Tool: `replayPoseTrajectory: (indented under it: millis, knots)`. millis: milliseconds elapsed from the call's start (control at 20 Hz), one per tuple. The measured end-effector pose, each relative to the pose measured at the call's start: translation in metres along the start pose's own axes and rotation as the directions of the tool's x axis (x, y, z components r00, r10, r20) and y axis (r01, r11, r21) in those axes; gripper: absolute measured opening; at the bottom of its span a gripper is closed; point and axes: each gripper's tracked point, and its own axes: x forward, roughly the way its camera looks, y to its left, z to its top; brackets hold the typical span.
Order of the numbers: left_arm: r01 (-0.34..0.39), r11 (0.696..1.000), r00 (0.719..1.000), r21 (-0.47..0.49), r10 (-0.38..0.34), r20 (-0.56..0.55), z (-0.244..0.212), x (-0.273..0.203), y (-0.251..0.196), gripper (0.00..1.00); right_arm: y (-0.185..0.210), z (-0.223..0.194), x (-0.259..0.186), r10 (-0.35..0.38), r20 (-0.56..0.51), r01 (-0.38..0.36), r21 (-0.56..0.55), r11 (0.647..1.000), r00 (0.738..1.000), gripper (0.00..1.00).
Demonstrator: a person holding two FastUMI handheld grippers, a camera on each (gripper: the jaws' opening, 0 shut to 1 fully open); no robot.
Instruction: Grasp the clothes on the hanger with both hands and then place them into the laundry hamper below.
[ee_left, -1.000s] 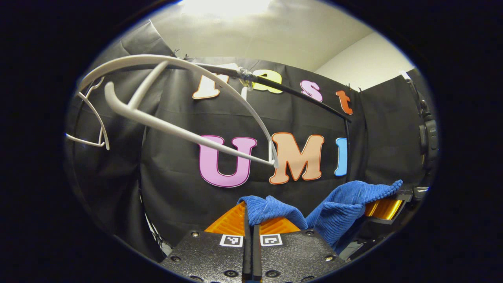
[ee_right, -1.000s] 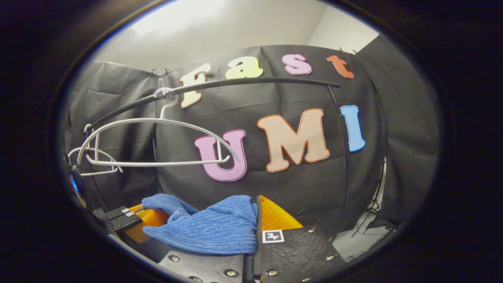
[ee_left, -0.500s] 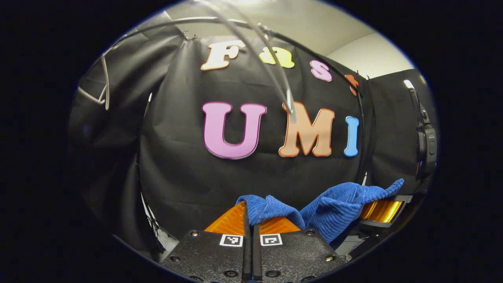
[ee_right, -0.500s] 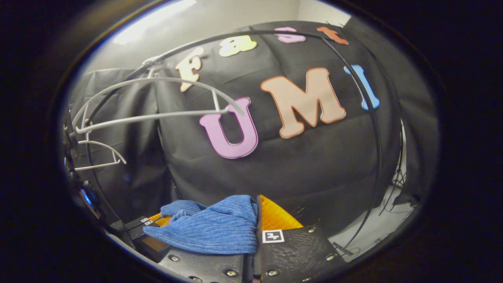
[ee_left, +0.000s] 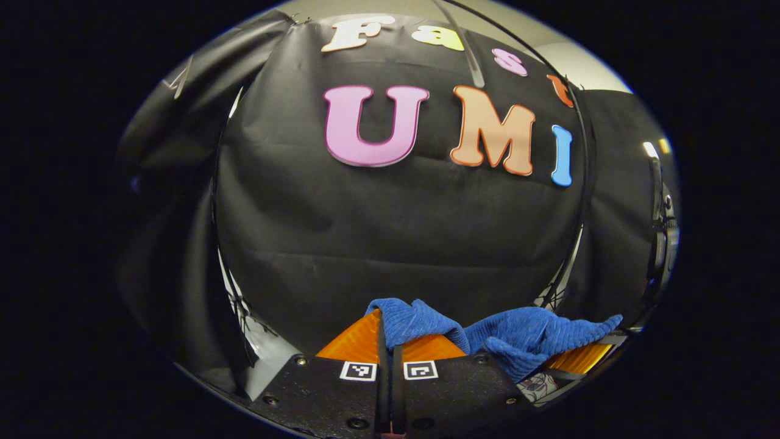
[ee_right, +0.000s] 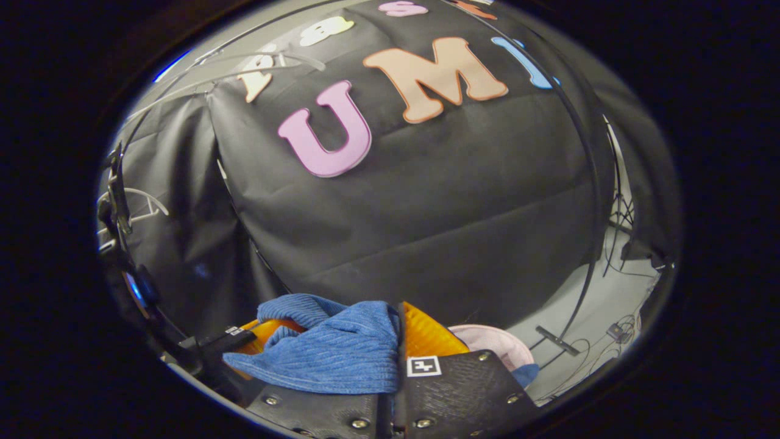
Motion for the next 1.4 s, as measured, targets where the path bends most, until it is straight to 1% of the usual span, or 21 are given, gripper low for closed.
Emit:
replayPoseTrajectory:
  millis: [50, 100, 200, 300, 450, 550, 700, 750, 800, 850, 950, 1050, 1100, 1150, 1200, 1250, 1300, 1350, 1400]
  knots:
    - [-0.008, 1.0, 1.0, 0.0, 0.008, -0.013, -0.009, 0.001, 0.004, 0.02, -0.006, -0.01, -0.001, -0.014, -0.017, 0.014, -0.011, 1.0, 1.0, 0.05]
    - [-0.011, 1.0, 0.999, -0.004, 0.011, -0.032, -0.019, 0.003, 0.007, 0.02, -0.013, -0.02, 0.007, -0.032, -0.033, 0.032, -0.025, 0.999, 0.999, 0.05]
    - [-0.022, 1.0, 0.997, -0.008, 0.021, -0.076, -0.041, 0.005, 0.015, 0.02, -0.027, -0.032, 0.01, -0.065, -0.049, 0.061, -0.068, 0.996, 0.997, 0.09]
    - [-0.032, 0.999, 0.993, 0.005, 0.032, -0.113, -0.062, 0.007, 0.018, 0.02, -0.041, -0.044, 0.01, -0.111, -0.059, 0.103, -0.124, 0.987, 0.992, 0.09]
    - [-0.033, 0.999, 0.985, 0.005, 0.033, -0.17, -0.093, 0.008, 0.024, 0.02, -0.05, -0.069, 0.016, -0.138, -0.101, 0.115, -0.201, 0.973, 0.985, 0.08]
    - [-0.044, 0.999, 0.972, -0.002, 0.042, -0.23, -0.116, 0.004, 0.03, 0.02, -0.058, -0.091, 0.016, -0.161, -0.137, 0.126, -0.235, 0.964, 0.977, 0.09]
    - [-0.053, 0.999, 0.954, 0.003, 0.052, -0.296, -0.147, 0.003, 0.038, 0.02, -0.07, -0.118, 0.022, -0.19, -0.189, 0.144, -0.233, 0.962, 0.964, 0.08]
    - [-0.049, 0.999, 0.944, 0.012, 0.05, -0.326, -0.16, 0.002, 0.039, 0.03, -0.075, -0.126, 0.022, -0.203, -0.207, 0.151, -0.24, 0.959, 0.957, 0.11]
    - [-0.045, 0.999, 0.931, 0.023, 0.05, -0.362, -0.175, 0.001, 0.041, 0.02, -0.079, -0.136, 0.024, -0.216, -0.229, 0.155, -0.256, 0.954, 0.949, 0.11]
    - [-0.041, 0.999, 0.913, 0.033, 0.051, -0.404, -0.189, -0.001, 0.043, 0.02, -0.085, -0.146, 0.026, -0.229, -0.251, 0.159, -0.27, 0.95, 0.941, 0.11]
    - [-0.038, 0.998, 0.87, 0.052, 0.058, -0.49, -0.219, -0.005, 0.048, 0.03, -0.089, -0.172, 0.024, -0.249, -0.318, 0.163, -0.275, 0.948, 0.915, 0.12]
    - [-0.027, 0.998, 0.842, 0.051, 0.05, -0.537, -0.233, -0.009, 0.045, 0.05, -0.097, -0.185, 0.023, -0.271, -0.347, 0.178, -0.277, 0.944, 0.898, 0.12]
    - [-0.02, 0.999, 0.83, 0.044, 0.041, -0.556, -0.238, -0.012, 0.042, 0.09, -0.102, -0.186, 0.02, -0.285, -0.347, 0.189, -0.285, 0.94, 0.894, 0.17]
    - [-0.018, 0.999, 0.822, 0.033, 0.034, -0.569, -0.241, -0.014, 0.04, 0.1, -0.104, -0.185, 0.016, -0.301, -0.344, 0.199, -0.3, 0.933, 0.889, 0.22]
    - [-0.007, 1.0, 0.816, 0.024, 0.02, -0.577, -0.244, -0.016, 0.04, 0.13, -0.105, -0.181, 0.015, -0.305, -0.336, 0.201, -0.309, 0.93, 0.891, 0.23]
    - [-0.009, 1.0, 0.817, 0.021, 0.019, -0.577, -0.243, -0.02, 0.041, 0.19, -0.102, -0.178, 0.015, -0.295, -0.331, 0.195, -0.303, 0.933, 0.896, 0.27]
    - [-0.009, 1.0, 0.825, 0.023, 0.02, -0.565, -0.238, -0.022, 0.043, 0.32, -0.097, -0.174, 0.011, -0.291, -0.323, 0.195, -0.298, 0.935, 0.901, 0.27]
    - [-0.013, 1.0, 0.838, 0.028, 0.026, -0.545, -0.227, -0.022, 0.043, 0.36, -0.092, -0.167, 0.006, -0.288, -0.311, 0.197, -0.294, 0.935, 0.906, 0.55]
    - [-0.023, 0.999, 0.849, 0.043, 0.042, -0.526, -0.219, -0.025, 0.046, 0.55, -0.087, -0.161, -0.002, -0.286, -0.301, 0.196, -0.295, 0.935, 0.91, 0.62]
